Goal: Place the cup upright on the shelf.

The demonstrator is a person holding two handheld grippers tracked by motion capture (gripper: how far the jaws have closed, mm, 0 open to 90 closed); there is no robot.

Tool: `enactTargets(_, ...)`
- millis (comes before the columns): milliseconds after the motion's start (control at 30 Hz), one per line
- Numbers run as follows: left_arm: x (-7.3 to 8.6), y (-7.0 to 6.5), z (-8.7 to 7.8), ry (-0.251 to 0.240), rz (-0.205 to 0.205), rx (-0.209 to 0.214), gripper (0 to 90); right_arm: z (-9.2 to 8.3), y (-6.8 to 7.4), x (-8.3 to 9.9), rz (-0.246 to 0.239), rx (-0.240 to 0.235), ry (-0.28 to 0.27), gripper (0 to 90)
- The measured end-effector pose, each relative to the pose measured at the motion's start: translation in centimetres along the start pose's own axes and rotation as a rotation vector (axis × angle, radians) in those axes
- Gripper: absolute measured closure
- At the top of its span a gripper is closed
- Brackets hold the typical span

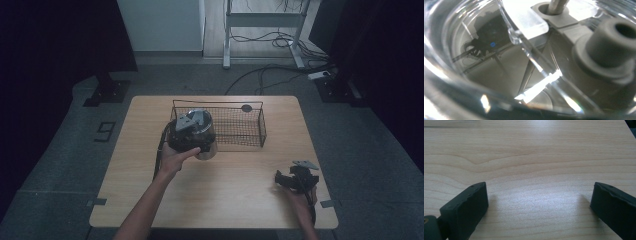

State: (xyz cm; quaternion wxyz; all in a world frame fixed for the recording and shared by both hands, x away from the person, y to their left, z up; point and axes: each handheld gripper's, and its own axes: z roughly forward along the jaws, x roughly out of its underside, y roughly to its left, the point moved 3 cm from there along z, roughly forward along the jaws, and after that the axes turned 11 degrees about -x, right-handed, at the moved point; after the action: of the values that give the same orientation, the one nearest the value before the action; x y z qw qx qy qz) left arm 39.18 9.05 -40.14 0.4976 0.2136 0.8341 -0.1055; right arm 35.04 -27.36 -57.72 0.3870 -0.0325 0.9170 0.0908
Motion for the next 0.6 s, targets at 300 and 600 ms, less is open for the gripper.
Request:
enactTargets(300,-0.11,-0.50,0.15,-0.012,0.005,-0.003,3.9,0.00,0.01,0.00,0.001,0.000,0.001,1.1)
enactTargets(600,-0.35,-0.67,0.35,-0.010,-0.007,0.003,3.8,-0.01,0.00,0.01,0.000,0.001,0.002,1.1)
